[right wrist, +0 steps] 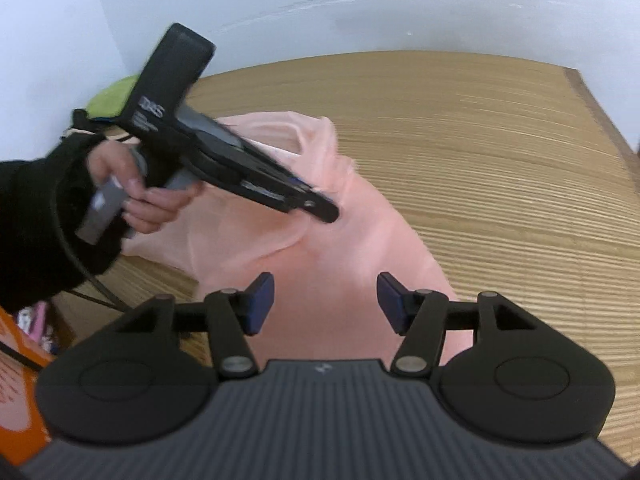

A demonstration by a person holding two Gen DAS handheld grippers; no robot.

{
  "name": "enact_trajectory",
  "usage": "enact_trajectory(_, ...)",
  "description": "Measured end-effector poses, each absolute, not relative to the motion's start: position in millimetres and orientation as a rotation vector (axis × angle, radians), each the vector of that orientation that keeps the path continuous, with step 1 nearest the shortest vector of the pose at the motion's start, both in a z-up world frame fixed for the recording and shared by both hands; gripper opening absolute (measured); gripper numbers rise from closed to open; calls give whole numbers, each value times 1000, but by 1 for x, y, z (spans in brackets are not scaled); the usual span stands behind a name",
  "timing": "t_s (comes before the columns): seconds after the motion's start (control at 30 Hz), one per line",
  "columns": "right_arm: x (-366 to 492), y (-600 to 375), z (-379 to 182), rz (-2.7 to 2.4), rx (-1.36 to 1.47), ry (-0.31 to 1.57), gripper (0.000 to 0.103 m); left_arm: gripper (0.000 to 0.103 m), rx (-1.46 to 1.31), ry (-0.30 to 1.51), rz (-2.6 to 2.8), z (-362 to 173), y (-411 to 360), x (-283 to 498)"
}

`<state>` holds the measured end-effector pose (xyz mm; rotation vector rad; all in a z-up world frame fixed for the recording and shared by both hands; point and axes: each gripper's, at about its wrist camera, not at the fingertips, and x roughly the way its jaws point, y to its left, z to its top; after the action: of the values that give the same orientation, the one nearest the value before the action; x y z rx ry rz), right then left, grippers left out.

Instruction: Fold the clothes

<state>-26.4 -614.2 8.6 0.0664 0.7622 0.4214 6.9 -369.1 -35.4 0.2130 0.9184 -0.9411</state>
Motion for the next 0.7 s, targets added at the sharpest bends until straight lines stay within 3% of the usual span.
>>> enact_trajectory(0.17, -19, -636, 7, 379, 119, 731, 60, 1, 122, 838, -1090, 13, -332, -43)
enact_trajectory(0.4, 43, -642, 2, 457, 297, 732, 61, 1, 108, 883, -1051, 17, -289, -89)
enact_trajectory(0.7, 116, -583, -15, 735, -215, 729, 62, 1, 40, 944, -905, 6, -248, -103)
